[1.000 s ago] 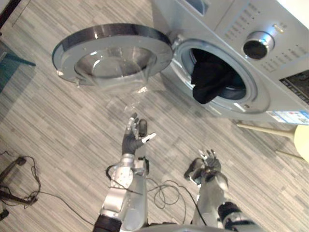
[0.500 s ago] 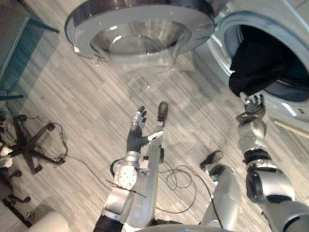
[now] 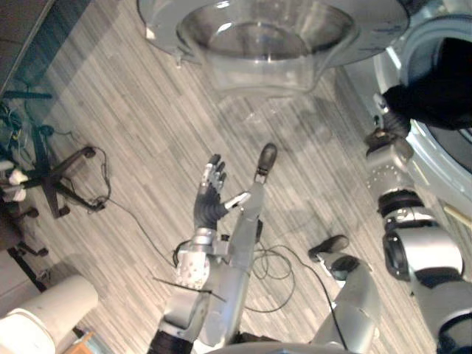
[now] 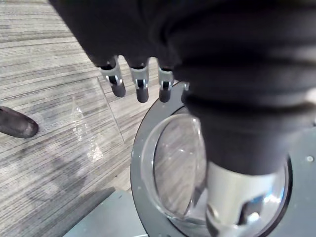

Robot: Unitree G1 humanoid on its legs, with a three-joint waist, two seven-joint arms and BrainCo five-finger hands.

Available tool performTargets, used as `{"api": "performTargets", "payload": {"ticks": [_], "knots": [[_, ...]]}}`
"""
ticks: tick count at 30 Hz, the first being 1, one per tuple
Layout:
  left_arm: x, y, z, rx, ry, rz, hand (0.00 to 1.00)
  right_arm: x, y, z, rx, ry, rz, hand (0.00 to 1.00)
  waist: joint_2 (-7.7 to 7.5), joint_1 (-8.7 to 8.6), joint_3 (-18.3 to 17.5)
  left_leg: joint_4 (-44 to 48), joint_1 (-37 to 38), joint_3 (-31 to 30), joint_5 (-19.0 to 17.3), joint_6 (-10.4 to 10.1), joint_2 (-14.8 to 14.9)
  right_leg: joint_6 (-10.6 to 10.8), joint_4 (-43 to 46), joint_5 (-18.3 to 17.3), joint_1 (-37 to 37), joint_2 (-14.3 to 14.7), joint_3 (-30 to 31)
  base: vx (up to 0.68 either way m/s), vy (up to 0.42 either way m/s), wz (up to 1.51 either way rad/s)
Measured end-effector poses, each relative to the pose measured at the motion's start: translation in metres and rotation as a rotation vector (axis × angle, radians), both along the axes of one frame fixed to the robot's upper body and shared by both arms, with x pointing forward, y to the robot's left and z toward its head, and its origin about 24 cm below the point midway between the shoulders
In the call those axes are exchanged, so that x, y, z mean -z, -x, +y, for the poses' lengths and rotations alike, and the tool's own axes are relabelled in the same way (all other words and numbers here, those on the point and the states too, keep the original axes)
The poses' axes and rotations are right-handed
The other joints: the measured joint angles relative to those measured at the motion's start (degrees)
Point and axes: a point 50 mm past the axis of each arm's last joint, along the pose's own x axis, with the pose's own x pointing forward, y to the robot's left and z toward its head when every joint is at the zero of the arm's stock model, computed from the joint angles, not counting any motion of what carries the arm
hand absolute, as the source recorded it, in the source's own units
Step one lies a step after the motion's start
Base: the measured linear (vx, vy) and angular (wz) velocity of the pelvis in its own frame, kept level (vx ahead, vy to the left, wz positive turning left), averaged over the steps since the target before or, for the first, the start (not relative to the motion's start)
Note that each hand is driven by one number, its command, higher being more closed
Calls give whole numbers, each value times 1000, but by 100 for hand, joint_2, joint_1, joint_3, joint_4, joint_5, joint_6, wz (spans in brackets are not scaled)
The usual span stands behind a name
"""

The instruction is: Pick up the laundry basket with both hands and put the clothes into the washing machine.

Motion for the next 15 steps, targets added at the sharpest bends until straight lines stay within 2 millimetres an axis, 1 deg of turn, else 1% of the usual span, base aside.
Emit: {"api": "performTargets", "payload": {"ticks": [2,8,9,10,11,12,13,15], "knots": [[-4,2,0,-1,11,-17,0,-10,1,-8,31,-15,-19,100,0,63,0,0,-77,-98,29,-1,5,1,6,1,-7,-4,-74,54,27,17],[-4,5,3,-49,45,-3,0,-19,6,-19,94,-137,-51,100,14,35,11,88,-77,-117,40,11,10,8,-65,5,86,23,-104,27,54,1],[-2,7,5,-61,54,6,0,-36,11,-26,111,-160,-141,100,14,-24,11,110,-68,-124,40,11,30,8,-63,4,92,47,-103,-17,66,-7],[0,8,5,-67,53,18,0,-53,17,-33,134,-134,-215,100,14,-67,11,125,-64,-119,39,12,45,7,-63,4,93,60,-95,-23,64,-11],[1,9,6,-71,52,26,0,-65,23,-40,157,-111,-264,100,14,-88,11,129,-53,-112,39,12,56,7,-63,5,94,70,-80,-23,52,-15],[3,10,7,-80,53,35,0,-84,36,-55,218,-67,-350,100,11,-117,12,128,-7,-96,39,12,79,7,-63,6,118,87,-47,-32,69,-17],[4,10,7,-82,51,38,0,-95,47,-68,274,-49,-407,100,5,-172,16,125,69,-66,38,12,106,9,-65,9,182,101,-32,-27,56,-15],[6,9,8,-86,44,47,0,-100,55,-78,317,-60,-437,100,-12,-290,24,102,204,-15,35,11,146,6,-77,11,264,130,18,-14,31,-19]]}}
